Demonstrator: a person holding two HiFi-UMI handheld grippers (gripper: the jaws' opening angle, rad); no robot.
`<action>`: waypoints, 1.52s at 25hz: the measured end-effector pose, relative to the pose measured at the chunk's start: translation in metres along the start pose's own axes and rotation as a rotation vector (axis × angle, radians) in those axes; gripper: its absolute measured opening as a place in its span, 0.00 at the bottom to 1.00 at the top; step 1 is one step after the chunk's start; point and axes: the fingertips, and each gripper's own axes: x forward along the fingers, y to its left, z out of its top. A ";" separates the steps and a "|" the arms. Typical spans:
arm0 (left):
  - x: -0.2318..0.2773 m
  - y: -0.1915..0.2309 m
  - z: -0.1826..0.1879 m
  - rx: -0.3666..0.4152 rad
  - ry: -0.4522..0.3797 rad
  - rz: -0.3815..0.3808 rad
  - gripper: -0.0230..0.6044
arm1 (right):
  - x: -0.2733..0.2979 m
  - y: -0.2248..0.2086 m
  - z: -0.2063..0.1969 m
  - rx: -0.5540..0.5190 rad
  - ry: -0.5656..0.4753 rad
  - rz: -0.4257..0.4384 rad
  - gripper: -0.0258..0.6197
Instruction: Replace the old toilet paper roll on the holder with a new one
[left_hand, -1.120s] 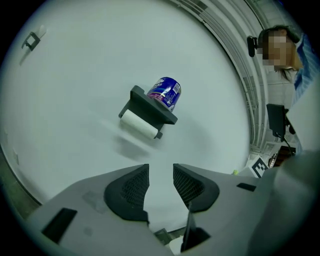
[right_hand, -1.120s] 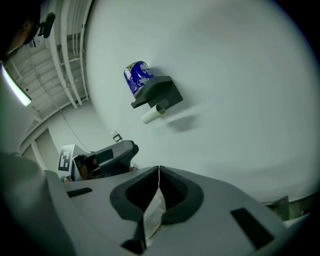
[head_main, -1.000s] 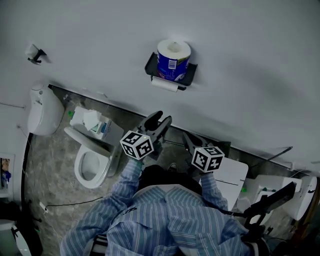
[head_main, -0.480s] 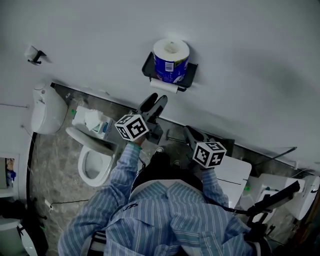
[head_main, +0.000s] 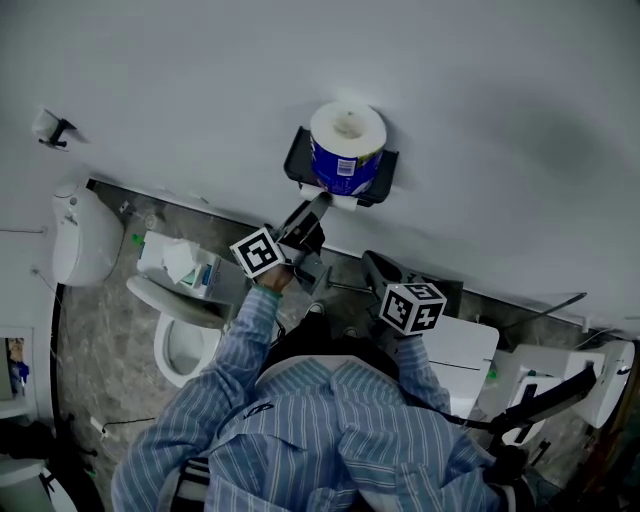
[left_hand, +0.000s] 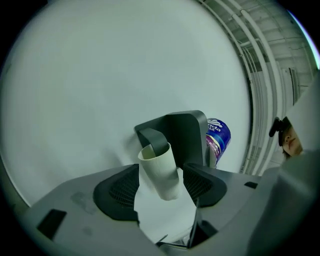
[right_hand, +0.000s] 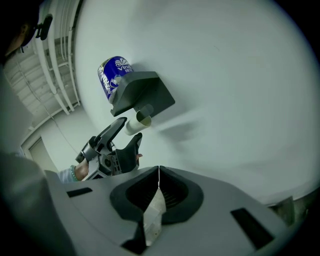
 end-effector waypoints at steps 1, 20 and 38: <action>0.002 0.001 -0.001 -0.002 0.032 -0.017 0.44 | 0.002 -0.001 0.000 0.004 0.001 -0.007 0.05; 0.043 -0.013 -0.052 0.119 0.344 -0.127 0.35 | -0.007 -0.023 -0.011 0.088 -0.030 -0.144 0.05; 0.033 -0.006 -0.136 0.374 0.640 -0.083 0.35 | -0.067 -0.034 0.011 -0.008 -0.208 -0.237 0.05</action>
